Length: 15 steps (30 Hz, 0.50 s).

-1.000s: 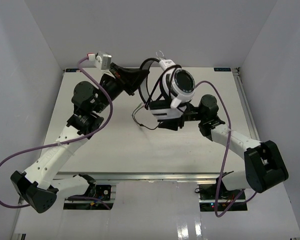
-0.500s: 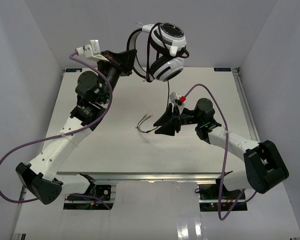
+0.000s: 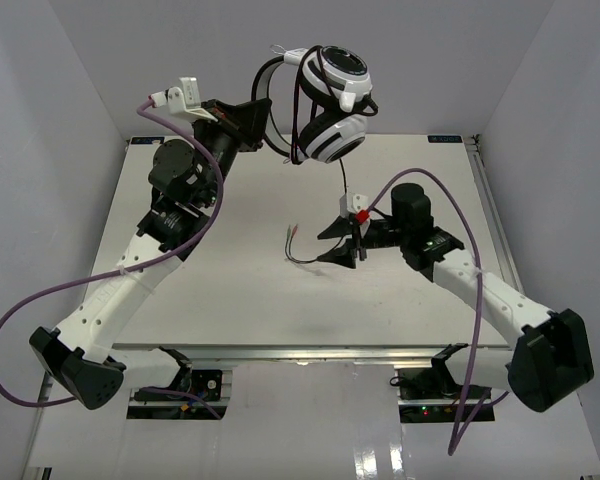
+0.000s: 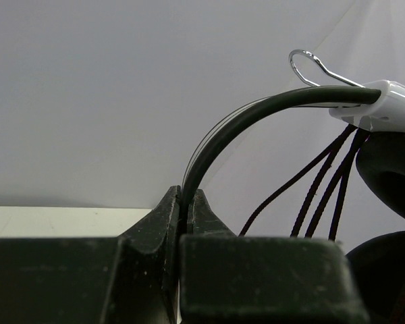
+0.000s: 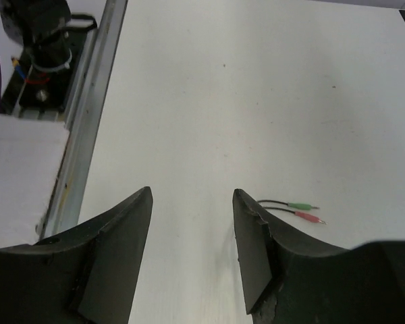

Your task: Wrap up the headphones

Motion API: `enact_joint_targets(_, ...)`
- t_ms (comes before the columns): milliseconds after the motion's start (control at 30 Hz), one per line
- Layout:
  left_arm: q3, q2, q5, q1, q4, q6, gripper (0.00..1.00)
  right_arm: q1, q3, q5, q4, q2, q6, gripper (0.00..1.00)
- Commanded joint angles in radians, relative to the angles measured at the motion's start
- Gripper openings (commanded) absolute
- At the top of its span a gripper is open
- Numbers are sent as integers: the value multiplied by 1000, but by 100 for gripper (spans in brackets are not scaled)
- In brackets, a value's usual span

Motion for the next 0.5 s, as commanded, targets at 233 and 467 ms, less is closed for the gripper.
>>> enact_joint_targets(233, 26, -79, -31, -1, 24, -9, 0, -75, 16, 535, 120, -64, 264, 78)
enact_joint_targets(467, 17, -91, -32, -1, 16, -10, 0, -75, 6, 548, 239, -10, 280, 94)
